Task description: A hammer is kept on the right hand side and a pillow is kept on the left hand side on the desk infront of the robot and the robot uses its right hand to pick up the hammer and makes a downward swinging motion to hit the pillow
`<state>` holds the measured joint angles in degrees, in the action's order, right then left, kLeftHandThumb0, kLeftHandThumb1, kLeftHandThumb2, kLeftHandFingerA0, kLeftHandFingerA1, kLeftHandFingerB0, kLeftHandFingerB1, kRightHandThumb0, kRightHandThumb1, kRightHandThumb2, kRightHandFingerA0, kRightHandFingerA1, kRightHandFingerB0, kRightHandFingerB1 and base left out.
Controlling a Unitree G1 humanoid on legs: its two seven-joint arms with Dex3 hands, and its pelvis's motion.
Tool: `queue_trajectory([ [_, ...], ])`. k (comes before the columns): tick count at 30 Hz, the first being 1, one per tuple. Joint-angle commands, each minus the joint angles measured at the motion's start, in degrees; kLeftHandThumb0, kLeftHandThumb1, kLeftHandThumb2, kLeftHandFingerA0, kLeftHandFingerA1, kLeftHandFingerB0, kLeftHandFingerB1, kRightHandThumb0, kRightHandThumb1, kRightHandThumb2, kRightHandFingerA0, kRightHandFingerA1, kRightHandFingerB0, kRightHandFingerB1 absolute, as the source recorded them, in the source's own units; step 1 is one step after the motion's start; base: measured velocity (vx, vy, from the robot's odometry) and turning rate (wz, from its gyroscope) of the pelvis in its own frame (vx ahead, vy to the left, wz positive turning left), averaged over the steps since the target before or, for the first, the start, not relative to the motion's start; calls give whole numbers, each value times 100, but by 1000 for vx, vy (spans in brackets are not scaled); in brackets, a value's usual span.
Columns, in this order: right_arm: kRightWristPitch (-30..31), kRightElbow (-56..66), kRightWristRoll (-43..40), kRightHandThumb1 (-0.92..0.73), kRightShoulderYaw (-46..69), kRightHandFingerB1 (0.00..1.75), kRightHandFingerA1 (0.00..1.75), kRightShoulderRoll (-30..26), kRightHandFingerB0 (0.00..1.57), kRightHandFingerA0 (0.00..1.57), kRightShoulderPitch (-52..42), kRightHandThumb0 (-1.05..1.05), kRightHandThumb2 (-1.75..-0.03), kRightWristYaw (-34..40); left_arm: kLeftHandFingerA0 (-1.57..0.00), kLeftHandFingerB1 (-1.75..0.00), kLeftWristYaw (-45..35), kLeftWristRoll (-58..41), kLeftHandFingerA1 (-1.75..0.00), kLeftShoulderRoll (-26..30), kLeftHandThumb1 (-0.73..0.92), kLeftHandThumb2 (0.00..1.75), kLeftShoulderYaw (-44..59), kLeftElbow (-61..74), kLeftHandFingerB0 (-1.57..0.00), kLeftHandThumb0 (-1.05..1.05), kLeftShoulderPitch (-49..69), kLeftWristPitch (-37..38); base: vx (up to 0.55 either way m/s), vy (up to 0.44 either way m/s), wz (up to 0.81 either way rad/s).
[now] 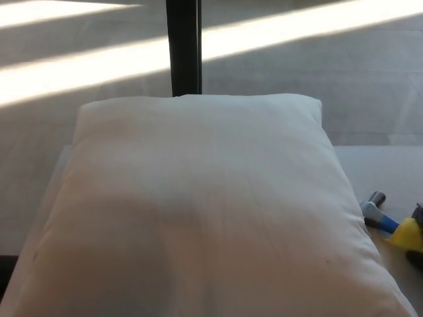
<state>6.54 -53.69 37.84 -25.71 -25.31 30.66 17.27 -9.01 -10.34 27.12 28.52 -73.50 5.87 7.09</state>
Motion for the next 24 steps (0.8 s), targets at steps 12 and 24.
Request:
queue_trajectory([
  [12, -352, 632, -2200, -43, 2323, 141, 171, -64, 90, 97, 96, -28, -119, -1994, -76, -49, -163, -137, -57, 53, 76, 63, 69, 12, -57, -58, 121, 175, 0, 0, 0],
  [24, 498, 818, -2710, -53, 3199, 144, 175, 198, 86, 97, 1176, -21, -117, -2380, -78, -49, -94, -41, -57, 41, 76, 63, -42, 28, -58, -63, 192, 203, 0, 0, 0],
])
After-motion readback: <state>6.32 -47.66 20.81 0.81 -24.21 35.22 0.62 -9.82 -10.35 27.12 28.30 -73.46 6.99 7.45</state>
